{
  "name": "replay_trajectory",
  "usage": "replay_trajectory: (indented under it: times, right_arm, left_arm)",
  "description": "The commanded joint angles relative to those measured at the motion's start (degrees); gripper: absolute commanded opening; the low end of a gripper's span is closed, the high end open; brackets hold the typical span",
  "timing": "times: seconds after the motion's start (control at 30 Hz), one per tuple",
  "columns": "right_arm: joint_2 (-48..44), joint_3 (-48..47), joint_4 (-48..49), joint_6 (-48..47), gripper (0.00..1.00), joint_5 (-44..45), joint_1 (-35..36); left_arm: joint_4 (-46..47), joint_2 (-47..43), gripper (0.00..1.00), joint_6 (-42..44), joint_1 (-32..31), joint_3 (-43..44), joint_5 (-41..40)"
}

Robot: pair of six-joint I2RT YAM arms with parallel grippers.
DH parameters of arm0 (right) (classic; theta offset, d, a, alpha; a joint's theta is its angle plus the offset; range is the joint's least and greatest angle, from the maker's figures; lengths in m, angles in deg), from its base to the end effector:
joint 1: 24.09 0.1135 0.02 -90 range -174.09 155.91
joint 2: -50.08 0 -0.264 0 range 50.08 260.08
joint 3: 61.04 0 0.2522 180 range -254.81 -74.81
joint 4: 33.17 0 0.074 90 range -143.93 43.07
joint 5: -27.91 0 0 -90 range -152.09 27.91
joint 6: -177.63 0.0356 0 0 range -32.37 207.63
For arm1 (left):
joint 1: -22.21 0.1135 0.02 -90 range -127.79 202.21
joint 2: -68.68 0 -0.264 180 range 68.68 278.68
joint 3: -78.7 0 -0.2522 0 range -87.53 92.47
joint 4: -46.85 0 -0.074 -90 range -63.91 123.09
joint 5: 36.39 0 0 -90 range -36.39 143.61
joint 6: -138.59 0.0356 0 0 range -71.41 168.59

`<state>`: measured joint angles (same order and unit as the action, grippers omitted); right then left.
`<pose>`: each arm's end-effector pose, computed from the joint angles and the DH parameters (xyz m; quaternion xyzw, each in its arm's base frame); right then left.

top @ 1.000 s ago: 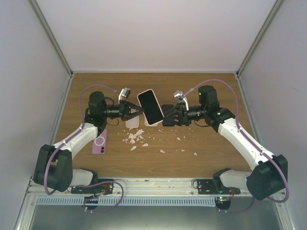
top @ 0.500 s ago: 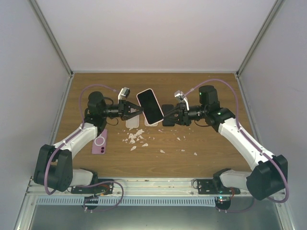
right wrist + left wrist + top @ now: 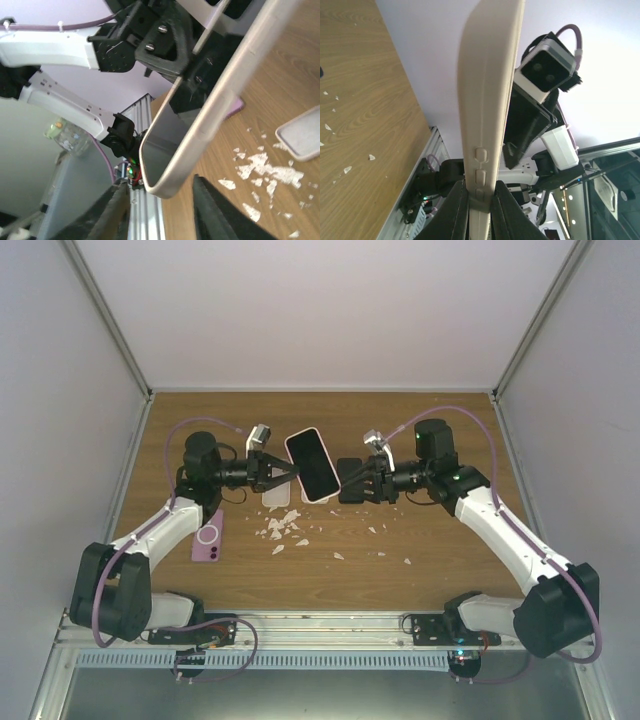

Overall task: Take the phone out of the phone case
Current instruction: Adjust the phone.

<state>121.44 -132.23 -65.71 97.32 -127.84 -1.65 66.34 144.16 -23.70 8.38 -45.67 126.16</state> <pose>0.2301 0.1302 0.3150 -0.3404 0.7036 0.5692 0.2551 0.2596 -0.0989 0.2829 0.0847 0.7027 -0.6946 0.1287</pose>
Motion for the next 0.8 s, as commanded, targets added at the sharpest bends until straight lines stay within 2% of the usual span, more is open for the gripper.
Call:
replay_trajectory:
  times: [0.0, 0.1, 0.17, 0.33, 0.5, 0.63, 0.77]
  right_arm:
    - [-0.7, 0.14, 4.23, 4.57, 0.41, -4.44, -0.51]
    - [-0.68, 0.53, 6.96, 7.98, 0.5, -5.17, -0.52]
    - [0.2, 0.45, 7.06, 8.79, 0.52, -4.47, -0.55]
    - [2.42, 0.58, 6.68, 9.1, 0.53, -0.41, -0.54]
    - [3.05, 0.7, 7.42, 9.75, 0.52, -0.86, 0.03]
    - [3.6, -0.02, 8.03, 9.73, 0.51, -1.54, 0.76]
    - [4.43, -0.22, 7.65, 8.98, 0.52, -0.38, 0.86]
  left_arm:
    - [-6.84, -3.04, 0.0, 11.65, -0.63, 3.29, -1.58]
    - [-12.92, -3.64, 0.0, 18.62, -2.57, 5.93, -2.63]
    - [-16.43, -3.78, 0.0, 23.13, -4.2, 8.03, -2.76]
    - [-23.55, -3.69, 0.0, 32.16, -6.65, 12.71, -3.14]
    - [-30.22, -3.28, 0.0, 40.42, -8.83, 16.22, -4.68]
    - [-32.8, -2.52, 0.0, 43.32, -10.09, 17.87, -5.35]
    - [-30.02, -2.19, 0.0, 41.5, -10.46, 17.55, -1.74]
